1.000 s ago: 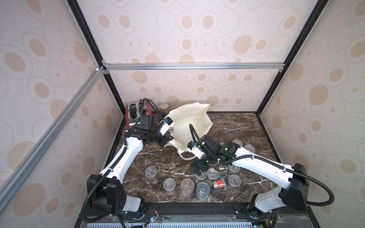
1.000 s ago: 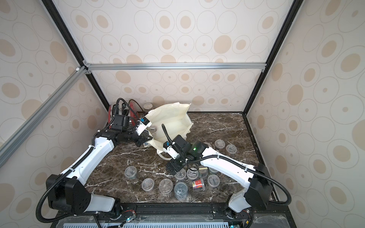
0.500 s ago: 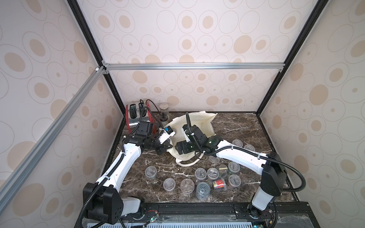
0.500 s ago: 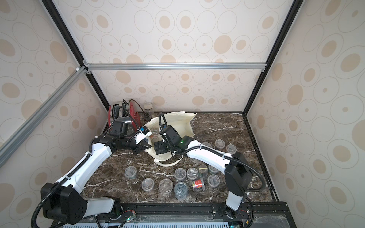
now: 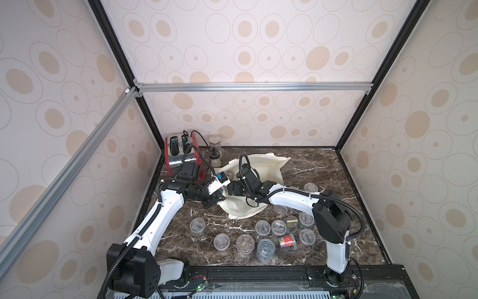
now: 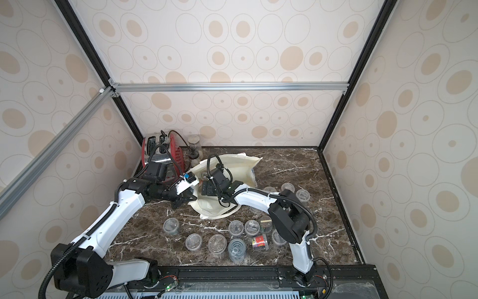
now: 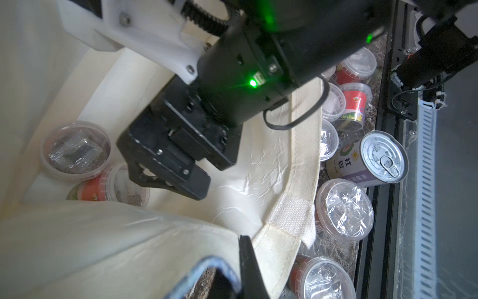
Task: Take out the seed jars from the canvas bag
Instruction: Pick up the seed jar from the canvas bag.
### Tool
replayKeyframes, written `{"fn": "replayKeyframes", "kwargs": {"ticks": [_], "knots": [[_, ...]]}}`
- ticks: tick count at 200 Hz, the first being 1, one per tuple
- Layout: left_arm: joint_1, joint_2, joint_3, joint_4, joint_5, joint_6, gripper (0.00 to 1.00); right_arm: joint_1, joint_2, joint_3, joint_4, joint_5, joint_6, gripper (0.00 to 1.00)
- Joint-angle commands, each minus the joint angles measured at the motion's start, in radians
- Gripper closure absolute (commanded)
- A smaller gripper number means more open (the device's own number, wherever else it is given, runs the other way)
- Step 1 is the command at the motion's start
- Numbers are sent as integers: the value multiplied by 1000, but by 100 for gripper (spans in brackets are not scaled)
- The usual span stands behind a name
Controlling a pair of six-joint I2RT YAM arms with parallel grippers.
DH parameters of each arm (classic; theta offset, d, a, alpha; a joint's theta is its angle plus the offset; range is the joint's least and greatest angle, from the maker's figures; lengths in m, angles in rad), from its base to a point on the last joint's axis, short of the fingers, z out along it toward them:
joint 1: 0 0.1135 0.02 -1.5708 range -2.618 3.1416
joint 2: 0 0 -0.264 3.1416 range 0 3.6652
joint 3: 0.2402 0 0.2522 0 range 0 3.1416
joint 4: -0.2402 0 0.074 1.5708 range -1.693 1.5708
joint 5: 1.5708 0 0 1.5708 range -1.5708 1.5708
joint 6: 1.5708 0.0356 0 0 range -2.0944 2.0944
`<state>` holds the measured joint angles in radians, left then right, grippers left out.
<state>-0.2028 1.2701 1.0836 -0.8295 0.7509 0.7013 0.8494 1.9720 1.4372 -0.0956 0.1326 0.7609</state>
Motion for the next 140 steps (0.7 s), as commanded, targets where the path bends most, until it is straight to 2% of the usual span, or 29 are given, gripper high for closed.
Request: {"fn": "replayKeyframes", "kwargs": {"ticks": [1, 49, 82, 120, 140], "knots": [[-2, -22, -16, -58, 14, 68, 100, -15, 25, 16, 91, 33, 49, 6], [-3, -4, 11, -195, 99, 161, 100, -24, 132, 68, 234, 52, 31, 9], [-3, -8, 1, -196, 88, 186, 100, -24, 231, 170, 236, 2, -23, 7], [-4, -9, 18, -197, 92, 170, 100, -26, 310, 209, 254, -48, -67, 3], [-3, -17, 13, -181, 80, 171, 100, -27, 332, 194, 330, -125, -74, 4]]}}
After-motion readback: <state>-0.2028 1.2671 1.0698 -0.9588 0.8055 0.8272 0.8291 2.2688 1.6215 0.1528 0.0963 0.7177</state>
